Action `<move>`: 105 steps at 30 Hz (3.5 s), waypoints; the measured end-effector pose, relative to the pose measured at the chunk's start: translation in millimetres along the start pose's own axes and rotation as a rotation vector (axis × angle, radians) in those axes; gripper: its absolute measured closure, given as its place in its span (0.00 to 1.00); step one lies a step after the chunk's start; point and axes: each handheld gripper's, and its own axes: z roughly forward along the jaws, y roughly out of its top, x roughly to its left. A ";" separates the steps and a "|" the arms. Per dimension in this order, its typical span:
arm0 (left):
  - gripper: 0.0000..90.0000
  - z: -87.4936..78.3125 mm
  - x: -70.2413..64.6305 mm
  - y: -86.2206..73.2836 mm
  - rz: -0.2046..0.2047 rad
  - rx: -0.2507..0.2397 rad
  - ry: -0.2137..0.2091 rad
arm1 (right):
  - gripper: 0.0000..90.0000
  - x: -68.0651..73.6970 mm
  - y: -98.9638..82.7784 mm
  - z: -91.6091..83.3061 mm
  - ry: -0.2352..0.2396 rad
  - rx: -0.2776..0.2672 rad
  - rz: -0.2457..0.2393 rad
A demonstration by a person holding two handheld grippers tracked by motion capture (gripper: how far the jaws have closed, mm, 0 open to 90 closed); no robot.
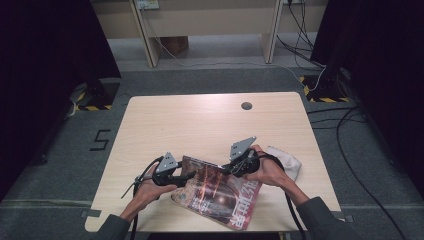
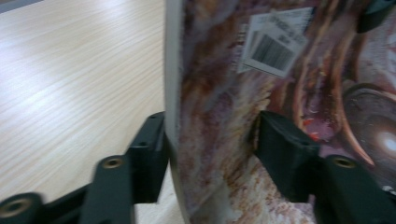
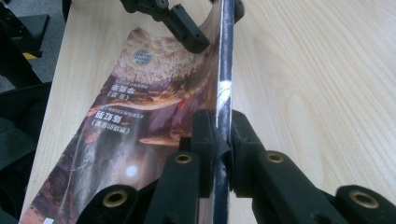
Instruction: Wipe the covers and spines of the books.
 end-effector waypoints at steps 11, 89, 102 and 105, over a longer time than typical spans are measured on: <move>0.77 -6.0 -2.5 -2.7 0.101 0.010 -0.018 | 0.91 -12.1 -6.9 -1.7 -0.009 0.011 0.002; 0.92 -41.5 -21.7 -12.2 0.072 -0.032 0.048 | 0.84 -24.5 -105.4 -71.6 -0.489 -0.032 0.473; 0.91 -40.7 -22.9 -11.7 0.085 -0.031 0.057 | 0.84 -26.3 -24.0 -42.3 -0.438 -0.157 0.363; 0.91 -41.0 -23.3 -11.3 0.090 -0.030 0.060 | 0.84 -25.1 -13.3 -28.4 -0.420 -0.149 0.349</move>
